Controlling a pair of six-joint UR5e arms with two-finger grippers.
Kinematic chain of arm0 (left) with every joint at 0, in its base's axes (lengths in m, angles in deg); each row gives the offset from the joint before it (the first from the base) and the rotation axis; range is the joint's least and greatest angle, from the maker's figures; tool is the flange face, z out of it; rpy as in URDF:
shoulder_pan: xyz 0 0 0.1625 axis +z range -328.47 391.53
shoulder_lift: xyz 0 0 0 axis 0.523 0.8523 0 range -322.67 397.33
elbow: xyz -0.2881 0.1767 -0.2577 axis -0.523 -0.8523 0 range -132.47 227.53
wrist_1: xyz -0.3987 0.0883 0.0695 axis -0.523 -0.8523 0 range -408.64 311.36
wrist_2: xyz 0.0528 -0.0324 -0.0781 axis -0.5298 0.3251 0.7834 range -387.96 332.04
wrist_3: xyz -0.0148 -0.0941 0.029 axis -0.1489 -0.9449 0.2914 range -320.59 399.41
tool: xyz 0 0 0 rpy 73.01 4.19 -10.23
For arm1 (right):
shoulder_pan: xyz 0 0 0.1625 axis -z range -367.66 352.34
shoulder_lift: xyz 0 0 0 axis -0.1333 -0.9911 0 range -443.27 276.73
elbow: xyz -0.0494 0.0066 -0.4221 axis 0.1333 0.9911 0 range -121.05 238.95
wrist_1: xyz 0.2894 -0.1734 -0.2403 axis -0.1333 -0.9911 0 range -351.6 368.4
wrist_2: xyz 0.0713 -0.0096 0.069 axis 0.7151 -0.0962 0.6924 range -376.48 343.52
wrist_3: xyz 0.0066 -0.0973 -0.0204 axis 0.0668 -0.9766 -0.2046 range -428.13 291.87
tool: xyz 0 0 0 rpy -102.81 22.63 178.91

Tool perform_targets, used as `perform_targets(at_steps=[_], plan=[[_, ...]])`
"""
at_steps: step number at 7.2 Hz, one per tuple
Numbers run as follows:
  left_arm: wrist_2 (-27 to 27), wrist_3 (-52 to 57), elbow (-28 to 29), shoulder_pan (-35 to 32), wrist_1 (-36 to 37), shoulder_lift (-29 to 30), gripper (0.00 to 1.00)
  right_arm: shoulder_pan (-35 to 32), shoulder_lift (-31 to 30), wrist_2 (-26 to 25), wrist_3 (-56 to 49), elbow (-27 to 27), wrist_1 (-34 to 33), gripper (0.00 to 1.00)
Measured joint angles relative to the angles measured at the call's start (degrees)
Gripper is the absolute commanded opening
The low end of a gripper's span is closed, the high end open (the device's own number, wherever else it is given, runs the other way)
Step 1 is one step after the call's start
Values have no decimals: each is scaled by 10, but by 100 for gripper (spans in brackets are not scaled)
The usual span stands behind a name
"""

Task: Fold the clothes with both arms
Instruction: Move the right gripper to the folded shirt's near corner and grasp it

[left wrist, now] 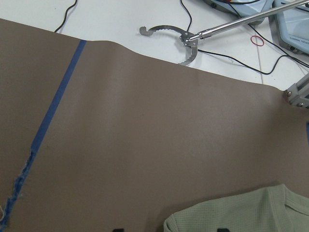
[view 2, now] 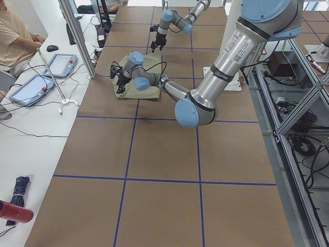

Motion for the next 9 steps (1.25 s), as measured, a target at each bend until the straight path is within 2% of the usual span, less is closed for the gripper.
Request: perform_targets(at_steps=[1,4,9], plan=[[0,0,-10,0,2,-4,71,4,-7,0,0,0,0,82],[-1,1,-22,0,9,-9,71,11,-11,1,1,3,1,0],[-2,8,-36,-1,10,-26,71,6,-7,14,-4,-7,-2,0]])
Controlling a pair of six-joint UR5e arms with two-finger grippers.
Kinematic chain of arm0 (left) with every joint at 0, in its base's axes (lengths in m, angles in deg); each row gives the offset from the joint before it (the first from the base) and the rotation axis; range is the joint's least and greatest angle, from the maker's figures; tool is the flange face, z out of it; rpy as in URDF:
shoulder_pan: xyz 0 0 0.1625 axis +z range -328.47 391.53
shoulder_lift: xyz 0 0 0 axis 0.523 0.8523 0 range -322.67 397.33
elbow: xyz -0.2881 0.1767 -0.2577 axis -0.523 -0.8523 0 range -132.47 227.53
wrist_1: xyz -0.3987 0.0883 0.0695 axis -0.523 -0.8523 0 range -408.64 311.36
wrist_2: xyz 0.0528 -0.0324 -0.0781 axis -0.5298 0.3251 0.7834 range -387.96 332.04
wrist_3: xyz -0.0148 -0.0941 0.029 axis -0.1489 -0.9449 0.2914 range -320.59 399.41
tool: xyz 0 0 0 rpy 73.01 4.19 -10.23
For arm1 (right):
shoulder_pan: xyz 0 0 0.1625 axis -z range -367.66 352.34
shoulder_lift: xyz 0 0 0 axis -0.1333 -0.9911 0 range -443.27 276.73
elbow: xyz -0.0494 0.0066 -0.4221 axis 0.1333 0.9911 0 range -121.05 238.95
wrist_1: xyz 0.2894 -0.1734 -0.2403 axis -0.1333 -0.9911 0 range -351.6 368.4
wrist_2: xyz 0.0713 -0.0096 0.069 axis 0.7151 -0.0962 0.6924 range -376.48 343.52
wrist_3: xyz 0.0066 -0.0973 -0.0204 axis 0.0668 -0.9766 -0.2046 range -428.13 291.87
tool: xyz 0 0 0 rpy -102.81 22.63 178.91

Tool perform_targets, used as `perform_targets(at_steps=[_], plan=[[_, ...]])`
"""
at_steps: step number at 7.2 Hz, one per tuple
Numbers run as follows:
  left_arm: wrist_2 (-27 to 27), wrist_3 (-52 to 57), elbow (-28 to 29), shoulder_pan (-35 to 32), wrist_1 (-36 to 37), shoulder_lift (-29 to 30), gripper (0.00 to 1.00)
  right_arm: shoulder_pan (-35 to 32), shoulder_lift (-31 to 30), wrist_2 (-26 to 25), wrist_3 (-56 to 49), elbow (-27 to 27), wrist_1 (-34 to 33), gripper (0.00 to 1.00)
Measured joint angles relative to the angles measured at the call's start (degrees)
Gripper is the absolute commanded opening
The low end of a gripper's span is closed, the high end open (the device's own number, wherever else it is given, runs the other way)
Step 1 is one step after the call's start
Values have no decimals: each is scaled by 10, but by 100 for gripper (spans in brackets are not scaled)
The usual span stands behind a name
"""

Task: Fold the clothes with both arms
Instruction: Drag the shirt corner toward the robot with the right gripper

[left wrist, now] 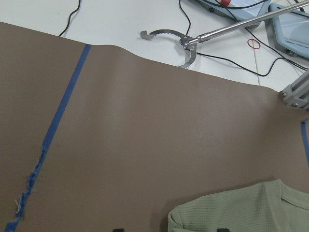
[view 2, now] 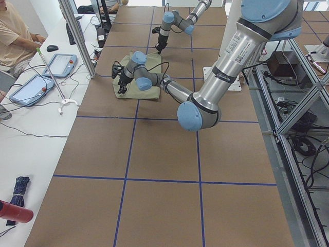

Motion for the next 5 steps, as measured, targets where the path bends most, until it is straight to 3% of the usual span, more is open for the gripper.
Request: perform_targets(at_steps=[1,3,5], plan=[[0,4,-1,0,0,-1,71,-2,-15,10,1,-32,-7,0],[2,6,-19,0,0,-7,71,19,-77,24,24,-163,-68,0],[30,4,-67,2,0,-30,71,108,-110,29,75,-264,-161,0]])
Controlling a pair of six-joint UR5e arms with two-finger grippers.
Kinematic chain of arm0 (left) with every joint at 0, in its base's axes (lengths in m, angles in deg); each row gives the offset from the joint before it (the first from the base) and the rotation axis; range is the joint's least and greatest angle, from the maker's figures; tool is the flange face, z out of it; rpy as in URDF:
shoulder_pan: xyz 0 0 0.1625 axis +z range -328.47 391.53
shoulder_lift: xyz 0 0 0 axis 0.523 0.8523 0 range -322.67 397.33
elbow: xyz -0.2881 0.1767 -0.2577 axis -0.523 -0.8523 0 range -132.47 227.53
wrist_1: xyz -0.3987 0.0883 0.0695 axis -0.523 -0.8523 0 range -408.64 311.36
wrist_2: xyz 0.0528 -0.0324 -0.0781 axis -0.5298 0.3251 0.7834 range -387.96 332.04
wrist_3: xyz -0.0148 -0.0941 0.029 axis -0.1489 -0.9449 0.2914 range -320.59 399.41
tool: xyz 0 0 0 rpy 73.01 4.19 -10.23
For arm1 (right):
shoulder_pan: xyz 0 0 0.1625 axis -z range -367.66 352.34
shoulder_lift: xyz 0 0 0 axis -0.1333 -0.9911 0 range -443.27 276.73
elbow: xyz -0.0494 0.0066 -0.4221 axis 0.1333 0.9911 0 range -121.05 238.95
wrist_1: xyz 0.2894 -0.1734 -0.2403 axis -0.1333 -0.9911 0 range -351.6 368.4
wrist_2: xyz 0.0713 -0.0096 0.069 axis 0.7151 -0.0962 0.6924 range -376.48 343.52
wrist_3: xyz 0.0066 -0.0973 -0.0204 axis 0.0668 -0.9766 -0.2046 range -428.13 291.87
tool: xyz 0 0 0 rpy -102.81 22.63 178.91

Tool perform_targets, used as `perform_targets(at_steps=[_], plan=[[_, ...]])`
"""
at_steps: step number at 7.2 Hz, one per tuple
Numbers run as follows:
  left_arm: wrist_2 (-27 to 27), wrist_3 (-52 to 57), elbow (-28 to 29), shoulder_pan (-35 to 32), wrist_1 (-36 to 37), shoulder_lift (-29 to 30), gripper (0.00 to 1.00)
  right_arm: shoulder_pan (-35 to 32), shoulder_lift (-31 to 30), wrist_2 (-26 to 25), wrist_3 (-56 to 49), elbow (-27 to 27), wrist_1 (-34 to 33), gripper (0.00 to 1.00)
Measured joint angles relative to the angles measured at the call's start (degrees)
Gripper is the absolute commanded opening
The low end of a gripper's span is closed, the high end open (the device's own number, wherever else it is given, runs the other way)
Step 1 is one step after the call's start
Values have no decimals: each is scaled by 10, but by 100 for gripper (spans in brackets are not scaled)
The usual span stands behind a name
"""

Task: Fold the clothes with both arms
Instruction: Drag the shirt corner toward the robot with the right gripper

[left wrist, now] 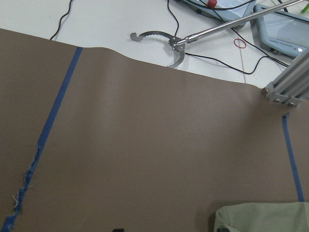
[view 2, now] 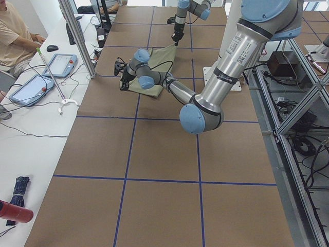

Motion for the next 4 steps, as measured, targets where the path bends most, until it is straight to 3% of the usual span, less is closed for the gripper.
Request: perform_targets(at_steps=[1,2,4], plan=[[31,-3,-36,1,1,-21,72,51,-15,3,16,-33,-35,18],[66,-20,-74,6,4,-42,73,103,-31,6,35,-53,-55,99],[92,-87,-131,47,29,-56,74,170,-43,0,55,-67,-63,100]])
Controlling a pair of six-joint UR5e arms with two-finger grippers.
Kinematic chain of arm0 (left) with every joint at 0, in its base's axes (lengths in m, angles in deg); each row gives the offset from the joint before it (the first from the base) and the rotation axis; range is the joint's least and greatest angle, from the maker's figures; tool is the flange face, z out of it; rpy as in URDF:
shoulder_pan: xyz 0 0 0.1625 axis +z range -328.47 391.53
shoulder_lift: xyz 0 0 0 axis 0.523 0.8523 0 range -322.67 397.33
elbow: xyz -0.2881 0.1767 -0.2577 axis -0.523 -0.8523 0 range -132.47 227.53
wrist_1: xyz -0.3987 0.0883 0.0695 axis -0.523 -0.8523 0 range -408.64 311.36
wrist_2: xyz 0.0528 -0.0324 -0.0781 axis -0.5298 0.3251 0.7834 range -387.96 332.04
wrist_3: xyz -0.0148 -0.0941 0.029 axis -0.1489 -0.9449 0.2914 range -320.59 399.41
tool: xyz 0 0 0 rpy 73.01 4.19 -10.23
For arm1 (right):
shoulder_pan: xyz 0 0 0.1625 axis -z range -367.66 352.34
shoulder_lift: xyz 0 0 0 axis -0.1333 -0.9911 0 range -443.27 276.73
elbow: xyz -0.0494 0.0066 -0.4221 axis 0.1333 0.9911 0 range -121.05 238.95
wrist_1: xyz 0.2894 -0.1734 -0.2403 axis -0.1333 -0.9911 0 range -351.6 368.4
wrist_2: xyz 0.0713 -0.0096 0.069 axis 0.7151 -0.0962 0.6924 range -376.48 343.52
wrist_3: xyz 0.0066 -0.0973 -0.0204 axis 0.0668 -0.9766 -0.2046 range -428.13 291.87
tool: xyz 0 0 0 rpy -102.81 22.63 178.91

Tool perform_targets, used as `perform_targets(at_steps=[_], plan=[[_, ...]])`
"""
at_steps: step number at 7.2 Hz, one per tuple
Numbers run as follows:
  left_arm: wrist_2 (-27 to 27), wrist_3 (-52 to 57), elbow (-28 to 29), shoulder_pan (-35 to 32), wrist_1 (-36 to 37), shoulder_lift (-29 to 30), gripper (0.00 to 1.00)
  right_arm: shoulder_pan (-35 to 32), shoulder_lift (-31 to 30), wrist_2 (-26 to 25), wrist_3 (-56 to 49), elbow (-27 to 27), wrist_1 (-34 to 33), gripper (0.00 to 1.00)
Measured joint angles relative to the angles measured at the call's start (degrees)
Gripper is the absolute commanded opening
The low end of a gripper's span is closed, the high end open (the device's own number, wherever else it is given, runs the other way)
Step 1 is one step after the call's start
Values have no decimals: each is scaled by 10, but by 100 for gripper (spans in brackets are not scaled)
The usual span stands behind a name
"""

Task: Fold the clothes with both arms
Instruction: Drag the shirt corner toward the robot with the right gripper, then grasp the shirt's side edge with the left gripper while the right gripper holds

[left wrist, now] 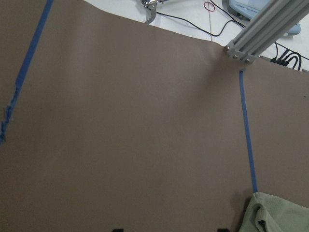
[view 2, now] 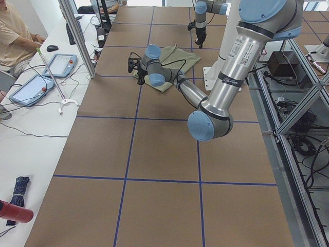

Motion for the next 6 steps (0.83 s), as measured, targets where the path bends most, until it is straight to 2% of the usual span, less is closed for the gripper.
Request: perform_targets(at_steps=[1,2,4,6], plan=[[0,-32,-23,29,25,-1,76,1,1,-1,1,-7,0,100],[-2,-66,-34,58,40,-3,77,-26,6,0,-1,-14,0,100],[-29,-117,-30,120,51,-11,76,-120,41,2,-51,5,2,100],[-57,-131,0,154,53,-6,70,-205,61,5,-135,33,4,100]])
